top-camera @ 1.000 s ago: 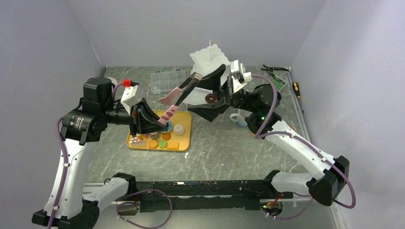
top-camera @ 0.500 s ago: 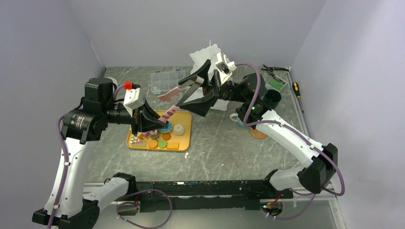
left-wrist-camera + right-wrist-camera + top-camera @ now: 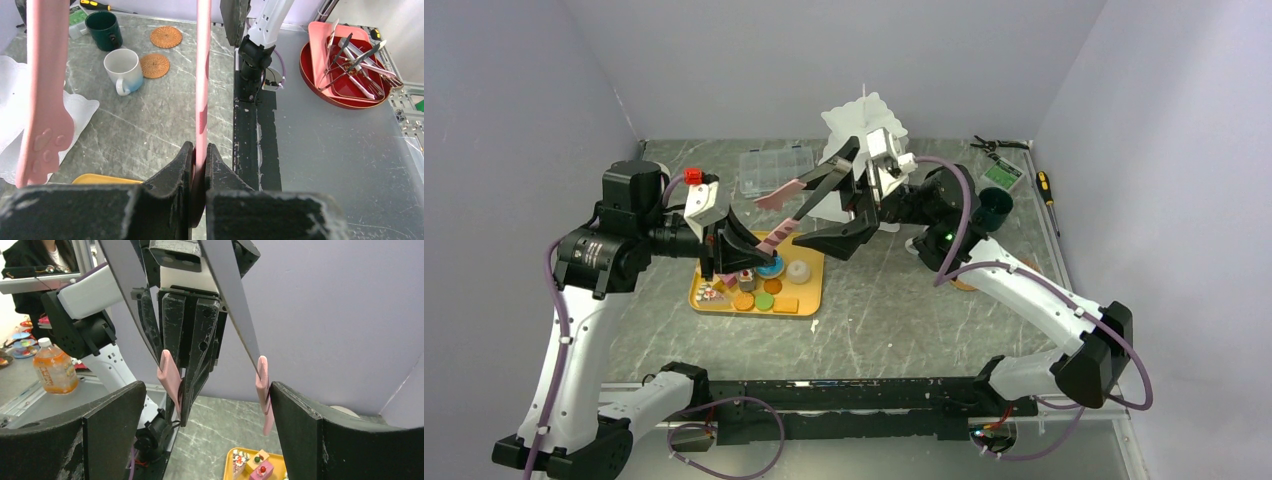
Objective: Serve the afternoon tea
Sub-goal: Adjust the clamp.
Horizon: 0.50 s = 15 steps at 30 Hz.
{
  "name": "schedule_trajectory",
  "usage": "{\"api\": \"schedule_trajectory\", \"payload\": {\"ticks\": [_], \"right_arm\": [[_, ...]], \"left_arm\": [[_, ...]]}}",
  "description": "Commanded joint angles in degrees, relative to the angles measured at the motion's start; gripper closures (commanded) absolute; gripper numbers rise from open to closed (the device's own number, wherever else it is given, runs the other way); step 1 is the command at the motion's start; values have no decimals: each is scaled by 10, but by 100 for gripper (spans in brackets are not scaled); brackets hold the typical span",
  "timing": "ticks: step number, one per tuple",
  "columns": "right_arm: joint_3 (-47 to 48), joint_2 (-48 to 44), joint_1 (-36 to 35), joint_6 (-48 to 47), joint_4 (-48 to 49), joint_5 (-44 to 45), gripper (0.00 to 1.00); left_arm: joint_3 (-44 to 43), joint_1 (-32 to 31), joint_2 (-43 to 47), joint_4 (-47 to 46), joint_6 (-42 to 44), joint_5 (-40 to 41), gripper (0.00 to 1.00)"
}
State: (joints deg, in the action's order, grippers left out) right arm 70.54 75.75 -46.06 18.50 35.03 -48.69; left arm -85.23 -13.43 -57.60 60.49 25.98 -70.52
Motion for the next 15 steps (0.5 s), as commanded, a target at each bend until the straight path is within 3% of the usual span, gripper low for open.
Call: {"api": "schedule_trajectory", "payload": {"ticks": [1, 10, 15], "right_arm": [[10, -4, -5, 1, 61, -26, 0], [27, 9, -35, -36, 4, 16, 0], [53, 26, -38, -45, -18, 34, 2]], "left_arm": [[-14, -1, 3, -17, 1, -5, 97], [3, -1, 15, -53, -6, 18, 97], [-3, -1, 12, -19, 28, 19, 97]]}}
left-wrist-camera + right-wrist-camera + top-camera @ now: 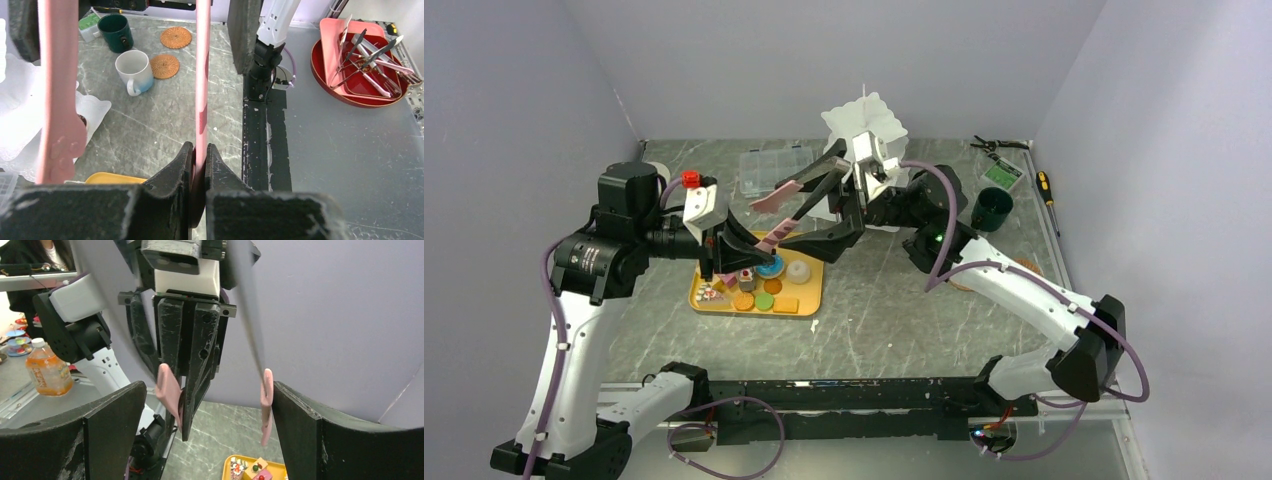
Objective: Serve the afternoon tea
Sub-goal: Adjust the clamp.
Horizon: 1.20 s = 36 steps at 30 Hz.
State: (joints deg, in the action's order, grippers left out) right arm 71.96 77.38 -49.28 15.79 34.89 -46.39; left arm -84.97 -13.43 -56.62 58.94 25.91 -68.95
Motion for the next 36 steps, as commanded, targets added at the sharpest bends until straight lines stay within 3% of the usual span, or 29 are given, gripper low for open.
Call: {"api": "schedule_trajectory", "payload": {"ticks": [1, 11, 19, 25, 32, 36], "right_arm": [[45, 13, -6, -20, -23, 8, 4], [102, 28, 10, -18, -99, -47, 17], [121, 19, 23, -40, -158, -49, 16], [119, 22, 24, -30, -147, -47, 30], [144, 28, 24, -48, -195, -45, 29], [147, 29, 24, -50, -199, -42, 20]], "left_arm": [[-8, -1, 3, 6, 38, 6, 97], [-7, -1, 9, 30, 69, 11, 97], [-7, -1, 12, 28, 69, 15, 97], [-8, -1, 12, 17, 58, 15, 97], [-16, -1, 12, 36, 84, 24, 97], [-13, -1, 13, 38, 97, 28, 97]]}}
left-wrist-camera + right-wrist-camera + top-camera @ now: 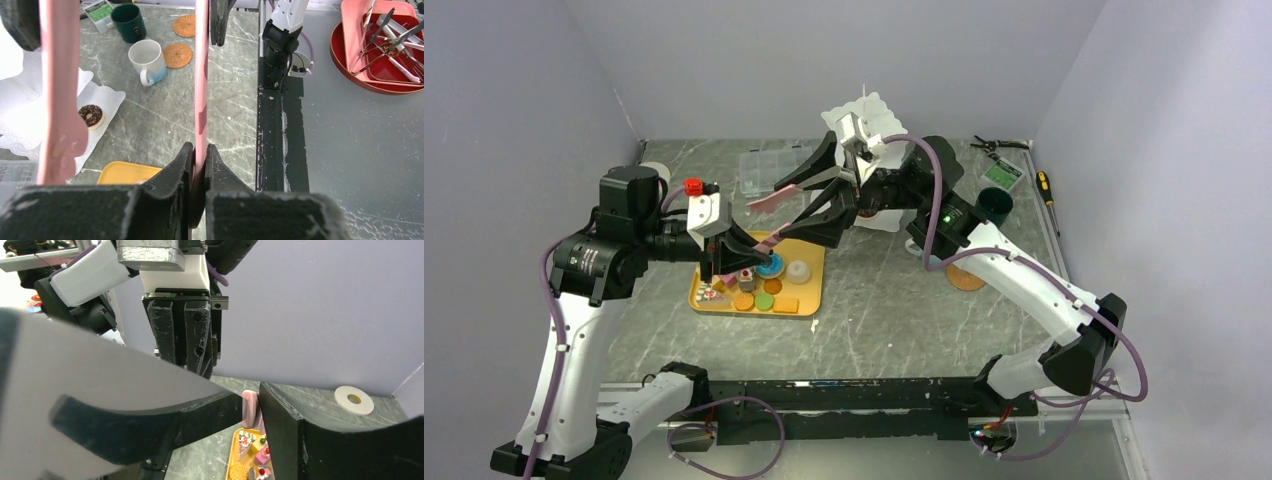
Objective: Serve the afternoon tea
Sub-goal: Adjust the clamp.
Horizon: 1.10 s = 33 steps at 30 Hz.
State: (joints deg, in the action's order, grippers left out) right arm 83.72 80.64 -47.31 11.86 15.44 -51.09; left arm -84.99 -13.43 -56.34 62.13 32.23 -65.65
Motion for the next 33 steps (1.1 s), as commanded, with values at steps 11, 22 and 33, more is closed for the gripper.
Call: {"api": "schedule_trajectory", "payload": {"ticks": [11, 22, 33], "right_arm": [[14, -3, 0, -15, 18, 13, 16], [2, 7, -10, -33, 9, 23, 25], [-16, 5, -21, -58, 18, 85, 21]], "left_arm": [[-21, -1, 7, 13, 32, -13, 97], [-16, -1, 14, -14, 12, -10, 97], [9, -1, 40, -61, 21, 29, 97]]}}
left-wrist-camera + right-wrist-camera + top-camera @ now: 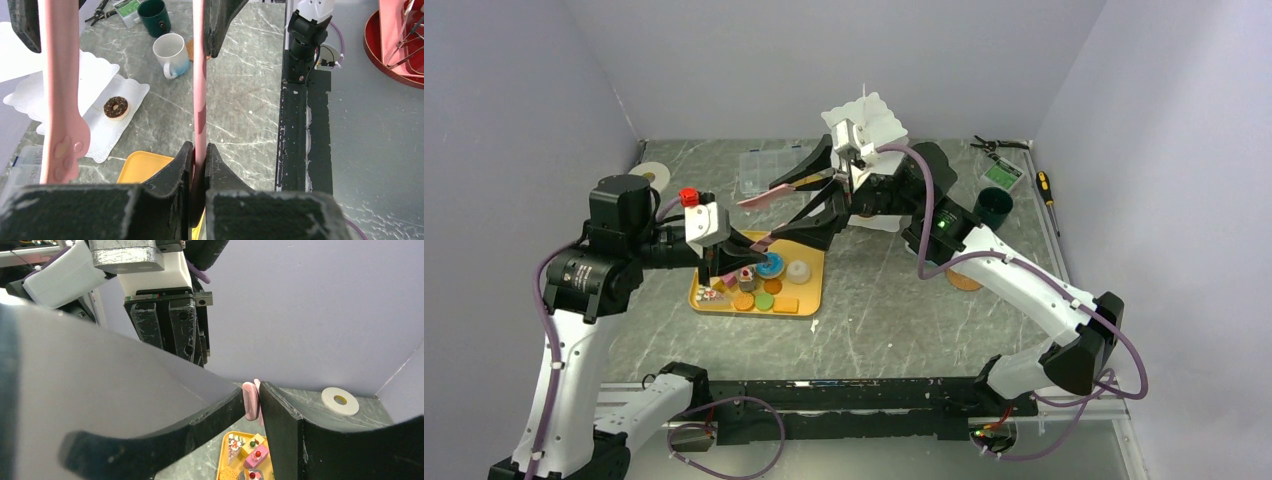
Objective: Serve the afternoon tea
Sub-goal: Adjust the clamp.
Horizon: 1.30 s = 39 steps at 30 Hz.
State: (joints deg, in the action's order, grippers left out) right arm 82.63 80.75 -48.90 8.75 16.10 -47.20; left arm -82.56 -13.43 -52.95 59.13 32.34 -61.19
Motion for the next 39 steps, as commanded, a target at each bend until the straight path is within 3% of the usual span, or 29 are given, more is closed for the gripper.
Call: {"api": "schedule_trajectory", "payload": {"ticks": [1, 4, 11, 16, 22, 28, 34, 35, 37, 39], "right_arm": [[-5, 4, -6, -29, 10, 51, 21], [-4, 6, -7, -28, 14, 54, 27], [-11, 1, -8, -17, 54, 29, 29], [-6, 4, -8, -26, 35, 29, 39], [-25, -15, -7, -37, 25, 56, 36], [-40, -30, -4, -47, 21, 59, 33], [-48, -32, -3, -36, 47, 77, 42], [-48, -32, -3, -34, 50, 77, 43], [-49, -34, -3, -34, 53, 78, 43], [-52, -36, -3, -38, 53, 86, 43]], "left_arm": [[-20, -1, 1, -19, 25, -19, 97], [-22, -1, 1, -18, 24, -23, 97], [-36, -1, -15, 10, 17, -51, 97], [-53, -1, -22, 18, 6, -64, 97], [-85, -1, -45, 53, -2, -95, 83], [-103, -1, -53, 71, 2, -109, 89], [-98, -1, -52, 82, 19, -102, 88], [-97, -1, -52, 81, 21, -99, 84], [-94, -1, -49, 80, 25, -89, 60], [-96, -1, -44, 73, 19, -75, 45]]}}
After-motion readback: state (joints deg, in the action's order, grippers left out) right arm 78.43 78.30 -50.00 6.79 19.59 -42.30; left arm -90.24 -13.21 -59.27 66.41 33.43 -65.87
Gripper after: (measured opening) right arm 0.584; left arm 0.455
